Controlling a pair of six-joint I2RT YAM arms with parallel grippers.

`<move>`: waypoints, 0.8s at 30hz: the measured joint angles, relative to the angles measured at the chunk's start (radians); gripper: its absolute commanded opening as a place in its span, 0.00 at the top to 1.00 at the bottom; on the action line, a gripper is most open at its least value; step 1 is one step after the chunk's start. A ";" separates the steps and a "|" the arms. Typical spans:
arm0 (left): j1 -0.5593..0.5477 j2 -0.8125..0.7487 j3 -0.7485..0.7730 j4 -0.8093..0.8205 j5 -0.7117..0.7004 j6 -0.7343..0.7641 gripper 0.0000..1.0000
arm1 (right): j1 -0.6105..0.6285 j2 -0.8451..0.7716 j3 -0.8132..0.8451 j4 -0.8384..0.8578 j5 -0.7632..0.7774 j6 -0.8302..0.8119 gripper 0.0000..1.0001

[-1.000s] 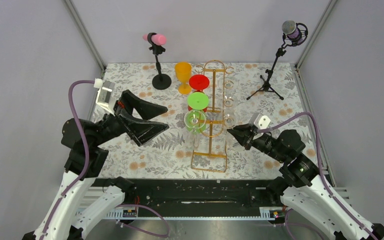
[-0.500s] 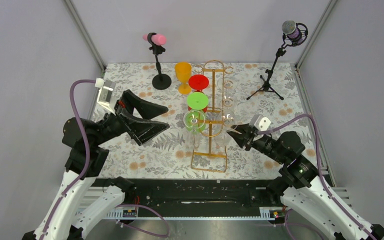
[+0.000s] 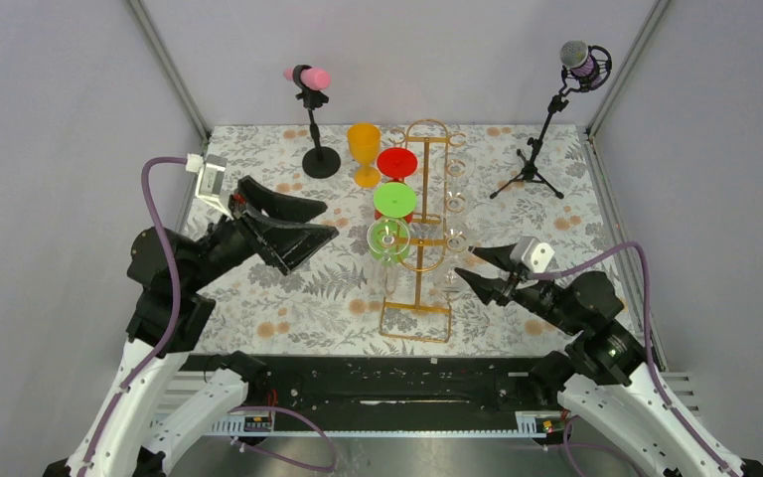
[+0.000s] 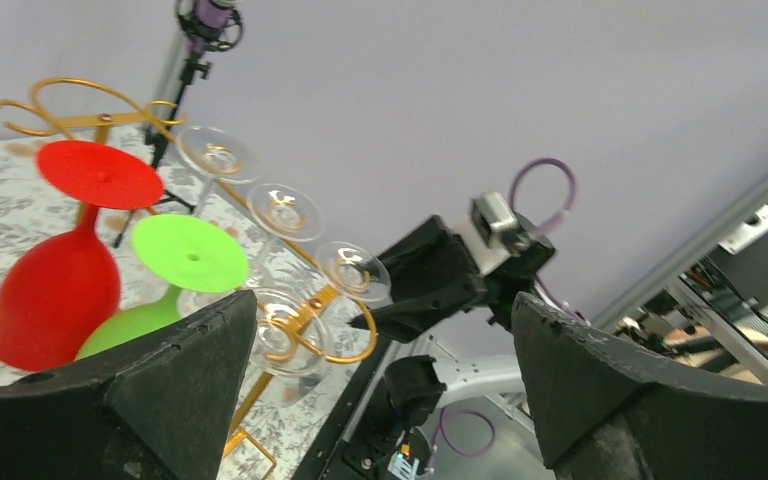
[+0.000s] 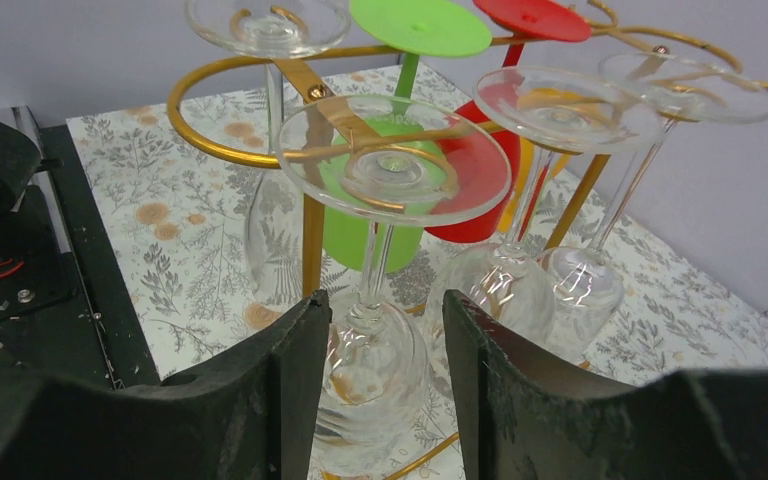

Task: Place the wine glass upside down on the wine glass rack
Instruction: Turn the wine glass upside down at the wine rack, then pick up the wine glass at the center of the board.

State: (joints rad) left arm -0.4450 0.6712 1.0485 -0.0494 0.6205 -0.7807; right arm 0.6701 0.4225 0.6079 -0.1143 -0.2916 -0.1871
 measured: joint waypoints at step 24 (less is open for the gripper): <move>0.046 0.440 -0.022 -0.093 -0.557 -0.130 0.12 | -0.001 -0.089 0.327 -0.253 0.383 0.298 0.46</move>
State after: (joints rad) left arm -0.3988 1.1114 1.0267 -0.1429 0.0639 -0.9104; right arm 0.6689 0.3340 0.9352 -0.3676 0.0914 0.1112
